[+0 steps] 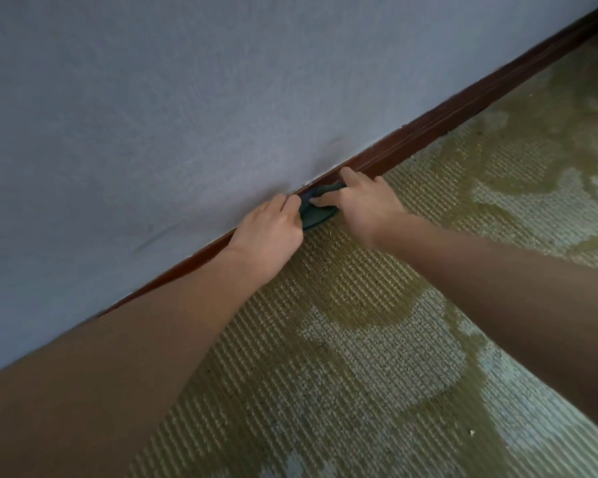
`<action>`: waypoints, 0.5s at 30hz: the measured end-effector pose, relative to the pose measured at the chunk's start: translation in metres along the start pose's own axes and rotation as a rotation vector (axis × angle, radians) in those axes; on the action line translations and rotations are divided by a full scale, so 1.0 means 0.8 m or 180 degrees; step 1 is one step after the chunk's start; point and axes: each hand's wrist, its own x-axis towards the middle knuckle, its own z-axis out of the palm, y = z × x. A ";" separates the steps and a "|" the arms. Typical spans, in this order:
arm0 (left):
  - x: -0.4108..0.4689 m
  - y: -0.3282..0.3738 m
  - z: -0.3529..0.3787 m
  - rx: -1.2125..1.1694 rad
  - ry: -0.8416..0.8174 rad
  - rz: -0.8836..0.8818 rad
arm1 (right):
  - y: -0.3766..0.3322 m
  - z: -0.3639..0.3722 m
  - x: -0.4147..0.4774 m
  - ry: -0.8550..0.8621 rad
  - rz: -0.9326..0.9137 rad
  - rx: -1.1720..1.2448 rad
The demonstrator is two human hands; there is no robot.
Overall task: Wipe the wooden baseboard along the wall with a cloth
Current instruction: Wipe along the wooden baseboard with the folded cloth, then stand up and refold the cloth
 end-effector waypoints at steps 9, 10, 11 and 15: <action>-0.031 -0.046 -0.052 0.0287 0.1268 0.0899 | -0.019 -0.013 -0.058 0.1096 0.0165 0.1338; -0.032 -0.045 -0.064 0.0189 0.1285 0.0899 | -0.021 -0.023 -0.064 0.1199 0.0332 0.1509; -0.033 -0.042 -0.079 0.0076 0.1344 0.0933 | -0.023 -0.037 -0.076 0.1320 0.0540 0.1680; -0.037 -0.027 -0.142 -0.0340 0.1521 0.1011 | -0.033 -0.100 -0.124 0.1675 0.1409 0.2701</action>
